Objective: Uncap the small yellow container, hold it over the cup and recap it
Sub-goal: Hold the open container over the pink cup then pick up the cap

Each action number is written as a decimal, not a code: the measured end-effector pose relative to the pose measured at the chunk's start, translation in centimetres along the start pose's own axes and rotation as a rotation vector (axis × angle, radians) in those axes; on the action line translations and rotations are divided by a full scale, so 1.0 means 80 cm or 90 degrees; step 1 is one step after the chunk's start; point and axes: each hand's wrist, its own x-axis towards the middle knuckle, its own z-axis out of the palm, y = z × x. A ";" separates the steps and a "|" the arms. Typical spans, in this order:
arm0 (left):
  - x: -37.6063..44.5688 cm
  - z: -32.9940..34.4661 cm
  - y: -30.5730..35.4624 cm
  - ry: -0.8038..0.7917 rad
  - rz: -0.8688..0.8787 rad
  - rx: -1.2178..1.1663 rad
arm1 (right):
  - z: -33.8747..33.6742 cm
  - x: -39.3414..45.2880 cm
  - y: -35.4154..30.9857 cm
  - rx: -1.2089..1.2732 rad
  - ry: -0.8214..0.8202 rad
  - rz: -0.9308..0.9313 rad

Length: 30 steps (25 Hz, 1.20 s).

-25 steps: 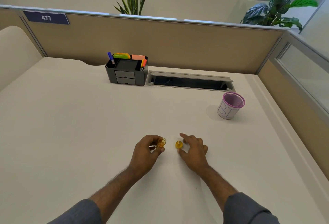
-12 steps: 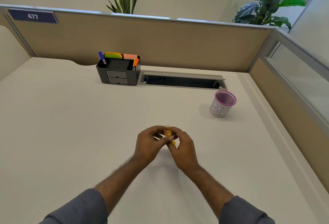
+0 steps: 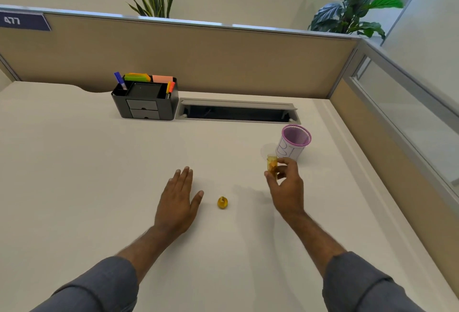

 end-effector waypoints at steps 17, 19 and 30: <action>0.002 0.027 -0.005 -0.088 0.011 0.082 | -0.069 0.151 0.028 -0.244 0.054 -0.038; 0.002 0.028 -0.005 -0.091 0.013 0.089 | -0.071 0.159 0.029 -0.284 0.034 -0.034; 0.002 0.029 -0.006 -0.086 0.010 0.103 | -0.075 0.182 0.019 -0.388 -0.007 -0.012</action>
